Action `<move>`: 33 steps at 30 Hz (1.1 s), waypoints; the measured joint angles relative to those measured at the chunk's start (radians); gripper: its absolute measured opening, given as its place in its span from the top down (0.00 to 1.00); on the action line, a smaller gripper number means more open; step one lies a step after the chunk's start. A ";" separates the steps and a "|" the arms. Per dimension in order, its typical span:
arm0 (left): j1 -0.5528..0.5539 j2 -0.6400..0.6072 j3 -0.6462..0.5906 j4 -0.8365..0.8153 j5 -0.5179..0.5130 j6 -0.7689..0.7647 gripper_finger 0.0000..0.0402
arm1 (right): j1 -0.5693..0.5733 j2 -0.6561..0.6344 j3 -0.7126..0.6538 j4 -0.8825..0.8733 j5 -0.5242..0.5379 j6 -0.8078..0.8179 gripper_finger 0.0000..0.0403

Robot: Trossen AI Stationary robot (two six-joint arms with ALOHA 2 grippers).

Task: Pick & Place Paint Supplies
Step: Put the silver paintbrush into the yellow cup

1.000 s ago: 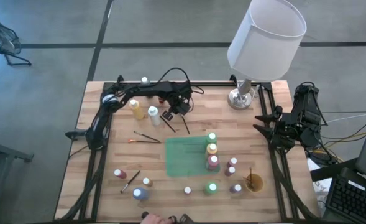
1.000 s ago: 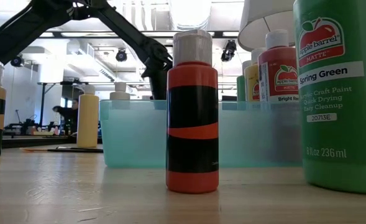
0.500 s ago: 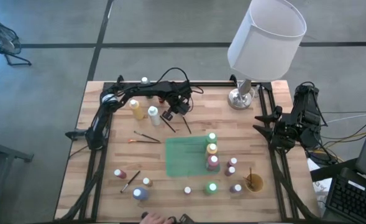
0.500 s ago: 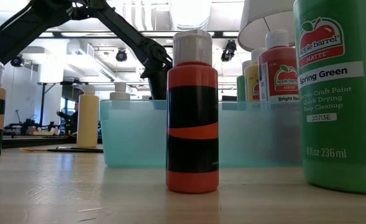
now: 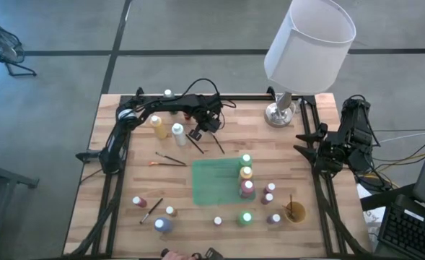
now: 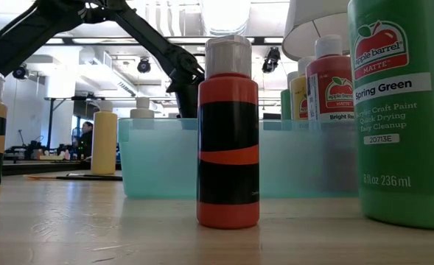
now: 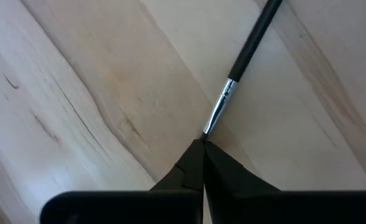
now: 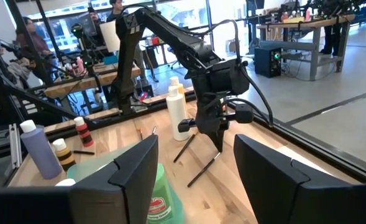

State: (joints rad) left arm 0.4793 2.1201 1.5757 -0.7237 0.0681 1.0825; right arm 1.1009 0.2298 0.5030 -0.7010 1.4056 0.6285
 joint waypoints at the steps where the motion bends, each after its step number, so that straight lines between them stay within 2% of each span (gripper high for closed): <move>1: 0.000 0.000 0.001 -0.004 0.000 -0.007 0.99 | 0.000 0.000 0.000 0.000 0.000 0.000 0.50; 11: 0.004 0.002 0.066 -0.072 0.022 -0.115 1.00 | 0.000 0.000 0.000 0.000 0.000 0.000 0.54; 20: 0.014 0.002 0.080 -0.096 0.076 -0.168 1.00 | 0.000 0.006 -0.008 0.010 -0.010 0.004 0.49; 25: 0.014 0.002 0.083 -0.098 0.076 -0.174 1.00 | 0.000 0.045 -0.014 0.040 -0.021 0.002 0.50; 33: 0.018 0.002 0.090 -0.100 0.077 -0.183 1.00 | -0.008 0.156 -0.011 0.127 -0.062 -0.024 0.55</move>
State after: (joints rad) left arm 0.4976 2.1220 1.6657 -0.8238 0.1448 0.8998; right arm 1.0927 0.3861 0.4919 -0.5744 1.3436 0.6046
